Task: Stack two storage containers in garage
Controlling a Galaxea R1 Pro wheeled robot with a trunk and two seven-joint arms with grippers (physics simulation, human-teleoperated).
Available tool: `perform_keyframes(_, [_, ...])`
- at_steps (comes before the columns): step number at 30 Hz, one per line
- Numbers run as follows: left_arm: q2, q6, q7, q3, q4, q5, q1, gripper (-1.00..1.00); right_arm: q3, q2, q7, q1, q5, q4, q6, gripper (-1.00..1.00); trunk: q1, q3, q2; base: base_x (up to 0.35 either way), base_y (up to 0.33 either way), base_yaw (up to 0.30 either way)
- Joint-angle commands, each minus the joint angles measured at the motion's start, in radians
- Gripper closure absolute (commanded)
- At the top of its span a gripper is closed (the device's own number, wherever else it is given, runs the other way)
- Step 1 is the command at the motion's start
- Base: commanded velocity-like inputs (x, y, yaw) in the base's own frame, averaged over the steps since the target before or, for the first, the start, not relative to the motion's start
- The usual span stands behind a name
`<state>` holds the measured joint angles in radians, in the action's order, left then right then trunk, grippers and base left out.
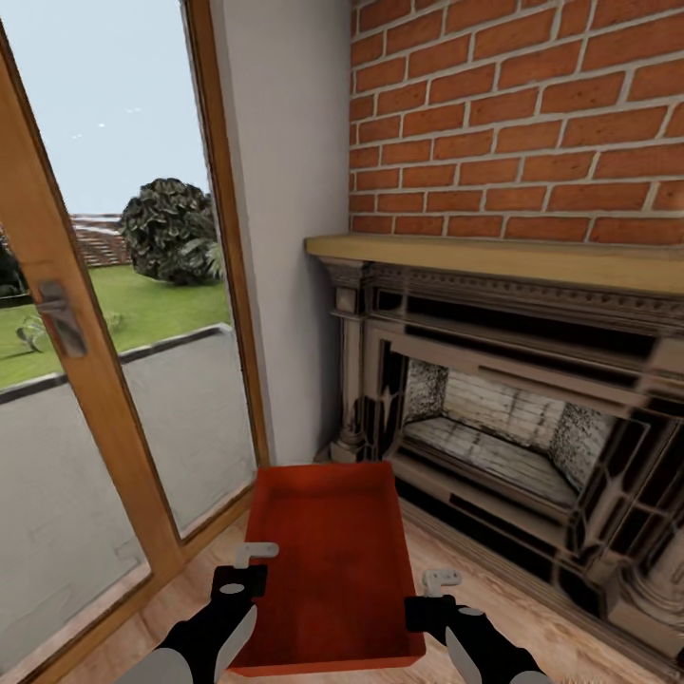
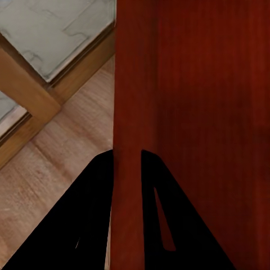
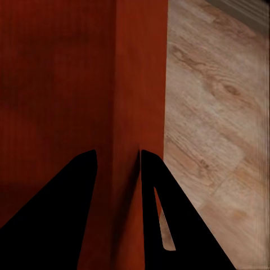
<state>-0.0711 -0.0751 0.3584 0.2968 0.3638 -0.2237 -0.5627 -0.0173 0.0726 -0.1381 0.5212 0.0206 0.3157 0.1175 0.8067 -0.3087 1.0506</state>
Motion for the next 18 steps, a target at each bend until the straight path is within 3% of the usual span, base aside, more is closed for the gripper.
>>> perform_keyframes(1, [-0.006,-0.005,0.001,0.001,0.000,-0.034,0.000,1.00,-0.001,0.001,-0.011,0.000,-0.019,0.005,-0.019,1.00,0.000,-0.001,0.001,0.000,0.000,-0.295])
perform_keyframes(18, [-0.006,-0.005,0.001,0.001,0.000,-0.034,0.000,1.00,-0.001,0.001,-0.011,0.000,-0.019,0.005,-0.019,1.00,0.000,0.012,0.001,0.000,0.000,-0.289])
